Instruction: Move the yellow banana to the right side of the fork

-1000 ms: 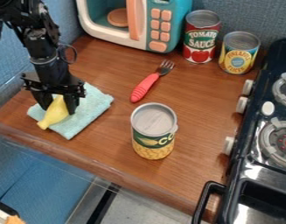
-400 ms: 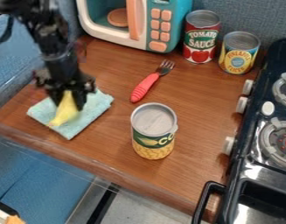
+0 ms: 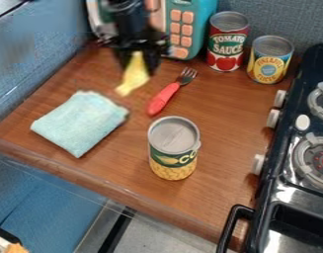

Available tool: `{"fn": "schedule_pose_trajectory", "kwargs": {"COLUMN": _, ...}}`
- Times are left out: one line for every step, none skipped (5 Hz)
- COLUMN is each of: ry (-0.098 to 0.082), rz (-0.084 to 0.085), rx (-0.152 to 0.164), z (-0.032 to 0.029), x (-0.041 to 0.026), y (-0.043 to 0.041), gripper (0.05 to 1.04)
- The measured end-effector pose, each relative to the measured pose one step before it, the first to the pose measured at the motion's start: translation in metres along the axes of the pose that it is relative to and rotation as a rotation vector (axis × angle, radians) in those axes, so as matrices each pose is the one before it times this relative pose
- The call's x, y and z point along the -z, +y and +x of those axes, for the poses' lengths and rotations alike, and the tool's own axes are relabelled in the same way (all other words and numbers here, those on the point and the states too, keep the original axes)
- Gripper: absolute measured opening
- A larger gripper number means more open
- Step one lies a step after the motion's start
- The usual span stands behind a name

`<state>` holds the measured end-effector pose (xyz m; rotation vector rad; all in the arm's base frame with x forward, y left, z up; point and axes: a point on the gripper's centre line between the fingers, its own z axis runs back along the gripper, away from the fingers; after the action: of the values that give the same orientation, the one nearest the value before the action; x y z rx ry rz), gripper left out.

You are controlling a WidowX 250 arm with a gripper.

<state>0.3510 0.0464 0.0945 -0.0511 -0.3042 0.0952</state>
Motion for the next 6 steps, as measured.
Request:
{"fn": "schedule_pose_trajectory", "kwargs": {"ry": 0.0390, "rz": -0.0280, "rx": 0.0573, "z": 0.01346, "x": 0.02305, "y": -0.03838, "gripper": 0.531}}
{"fn": "schedule_pose_trajectory", "kwargs": {"ry": 0.0388, "rz": -0.0224, "rx": 0.0596, "z": 0.01116, "x": 0.02586, "y": -0.03715, "gripper": 0.531}}
{"fn": "schedule_pose_trajectory", "kwargs": {"ry": 0.0546, "rz": -0.0101, "rx": 0.0166, "z": 0.00135, "x": 0.02400, "y": -0.01184, "gripper": 0.531}}
{"fn": "schedule_pose_trajectory", "kwargs": {"ry": 0.0294, "rz": 0.0074, "rx": -0.0097, "z": -0.00473, "x": 0.00726, "y": 0.00119, "gripper": 0.531}}
{"fn": "schedule_pose_trajectory", "kwargs": {"ry": 0.0275, "rz": 0.0007, "rx": -0.0091, "z": -0.00408, "x": 0.00693, "y": 0.00062, "gripper": 0.596}}
{"fn": "schedule_pose_trajectory", "kwargs": {"ry": 0.0077, "rz": 0.0048, "rx": -0.0054, "z": -0.00123, "x": -0.00001, "y": 0.00075, "gripper": 0.914}}
